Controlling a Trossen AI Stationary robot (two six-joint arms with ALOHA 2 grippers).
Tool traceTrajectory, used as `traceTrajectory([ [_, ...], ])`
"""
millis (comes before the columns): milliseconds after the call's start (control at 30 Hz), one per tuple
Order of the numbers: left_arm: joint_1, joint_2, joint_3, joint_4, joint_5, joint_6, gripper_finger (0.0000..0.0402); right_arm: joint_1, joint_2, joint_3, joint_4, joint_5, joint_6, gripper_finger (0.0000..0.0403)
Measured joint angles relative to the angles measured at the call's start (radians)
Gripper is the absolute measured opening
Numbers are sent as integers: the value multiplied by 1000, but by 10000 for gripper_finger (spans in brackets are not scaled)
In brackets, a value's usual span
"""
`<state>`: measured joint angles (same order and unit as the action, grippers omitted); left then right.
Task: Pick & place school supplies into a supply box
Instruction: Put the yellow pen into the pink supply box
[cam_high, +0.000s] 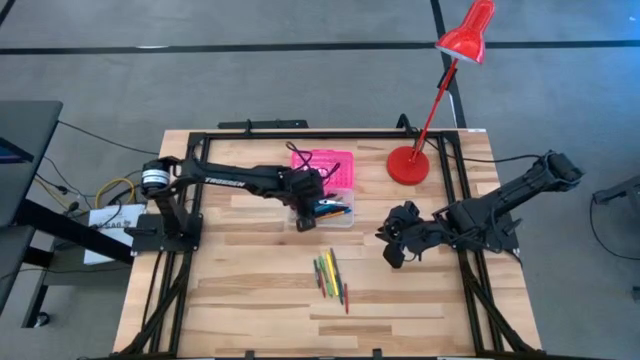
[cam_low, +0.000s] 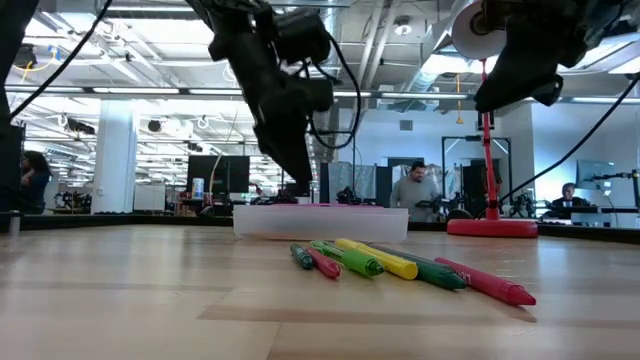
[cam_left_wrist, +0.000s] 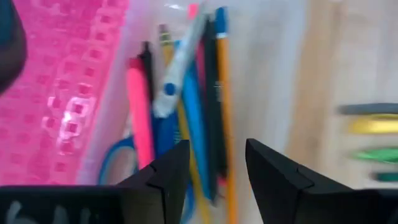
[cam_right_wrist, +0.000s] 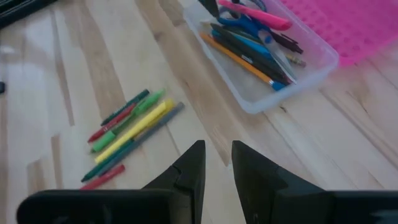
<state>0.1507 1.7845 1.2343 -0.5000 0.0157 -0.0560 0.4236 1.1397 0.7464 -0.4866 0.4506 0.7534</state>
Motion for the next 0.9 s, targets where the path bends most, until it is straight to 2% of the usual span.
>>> traceTrajectory([
  [167, -51, -78, 0, -50, -18, -41, 149, 0, 42, 2, 95, -44, -104, 73],
  [333, -125, -180, -50, -55, -121, -126, 149, -2, 128, 1, 158, -132, -209, 73],
  [633, -279, -291, -211, -47, -264, -395, 148, -43, 330, 22, 257, -316, -420, 73],
  [900, -434, -289, -339, 13, -322, -693, 148, -115, 480, 162, 309, -409, -660, 73],
])
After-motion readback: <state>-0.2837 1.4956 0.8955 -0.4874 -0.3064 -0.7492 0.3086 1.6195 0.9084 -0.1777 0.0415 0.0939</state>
